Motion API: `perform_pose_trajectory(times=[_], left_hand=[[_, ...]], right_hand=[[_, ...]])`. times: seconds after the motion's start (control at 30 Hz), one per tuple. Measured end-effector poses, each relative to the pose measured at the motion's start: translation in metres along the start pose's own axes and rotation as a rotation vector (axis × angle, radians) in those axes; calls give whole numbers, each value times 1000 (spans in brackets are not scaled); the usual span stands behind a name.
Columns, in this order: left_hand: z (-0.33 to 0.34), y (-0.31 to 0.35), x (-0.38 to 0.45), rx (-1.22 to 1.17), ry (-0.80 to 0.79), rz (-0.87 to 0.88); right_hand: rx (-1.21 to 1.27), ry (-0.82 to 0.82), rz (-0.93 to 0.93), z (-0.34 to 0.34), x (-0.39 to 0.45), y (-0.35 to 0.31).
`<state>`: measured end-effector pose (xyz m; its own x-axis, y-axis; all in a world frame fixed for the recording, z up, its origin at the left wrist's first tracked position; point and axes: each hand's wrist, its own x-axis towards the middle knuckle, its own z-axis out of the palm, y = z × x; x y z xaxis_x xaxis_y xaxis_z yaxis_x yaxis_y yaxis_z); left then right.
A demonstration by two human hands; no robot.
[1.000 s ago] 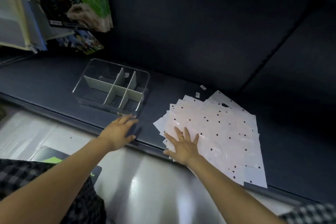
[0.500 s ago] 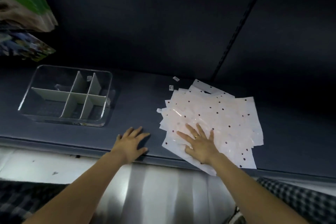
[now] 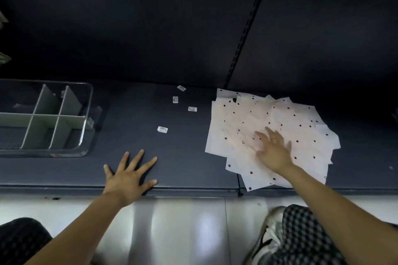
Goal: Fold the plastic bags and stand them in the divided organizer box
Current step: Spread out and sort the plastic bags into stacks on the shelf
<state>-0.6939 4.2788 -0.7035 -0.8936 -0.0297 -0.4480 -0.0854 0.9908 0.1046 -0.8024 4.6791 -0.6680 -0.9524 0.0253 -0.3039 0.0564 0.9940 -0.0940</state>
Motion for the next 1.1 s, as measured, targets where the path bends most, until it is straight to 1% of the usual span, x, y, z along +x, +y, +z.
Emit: perform_pose_trajectory(times=[0.03, 0.07, 0.1, 0.13, 0.17, 0.23, 0.27, 0.37, 0.5, 0.57, 0.63, 0.67, 0.7, 0.73, 0.77, 0.8, 0.83, 0.87, 1.0, 1.03, 1.1], left_hand=[[0, 1, 0, -8, 0, -2], [0, 1, 0, -19, -2, -5], [1, 3, -1, -34, -4, -9], [1, 4, -1, -51, -3, -16], [2, 6, -2, -61, -3, -22], [3, 8, -2, -72, -7, -31], [3, 9, -2, -75, -9, -34], [5, 11, -2, -84, -13, -39], [6, 19, -5, -93, -20, -36], [6, 25, -7, -87, -26, -20], [7, 31, -10, -76, -30, 2], [8, 33, -12, -76, -30, 14], [8, 34, -14, -80, -33, 28], [8, 35, -17, -82, -36, 42], [8, 36, -19, -80, -37, 55], [7, 37, -22, -75, -38, 67], [6, 37, -25, -70, -41, 75], [5, 36, -27, -67, -44, 84], [2, 33, -28, -94, -62, 96], [1, 34, -29, -106, -71, 94], [-2, 37, -30, -138, -94, 87]], right_hand=[[0, 85, -107, 2, -4, -14], [-19, 135, -221, 6, -8, -29], [-57, 143, -321, 12, -13, -45], [-101, 114, -390, 21, -17, -60], [-139, 55, -420, 30, -21, -71], [-177, -74, -388, 45, -23, -75], [-170, -104, -352, 48, -22, -69], [-137, -110, -226, 45, -17, -39], [-96, -146, 18, 26, -6, -11], [-56, -83, 90, 19, -4, -12], [-113, 81, 70, 19, -6, -20], [-137, 178, 22, 21, -6, -27], [-133, 262, -55, 23, -8, -35], [-105, 308, -150, 26, -9, -44], [-76, 297, -253, 29, -9, -54], [-63, 246, -336, 32, -9, -63], [-70, 182, -374, 36, -10, -71], [-82, 153, -363, 39, -10, -76], [-138, 239, -173, 33, -5, -81], [-170, 215, -164, 29, -3, -82], [-228, 158, -203, 23, 0, -86]])
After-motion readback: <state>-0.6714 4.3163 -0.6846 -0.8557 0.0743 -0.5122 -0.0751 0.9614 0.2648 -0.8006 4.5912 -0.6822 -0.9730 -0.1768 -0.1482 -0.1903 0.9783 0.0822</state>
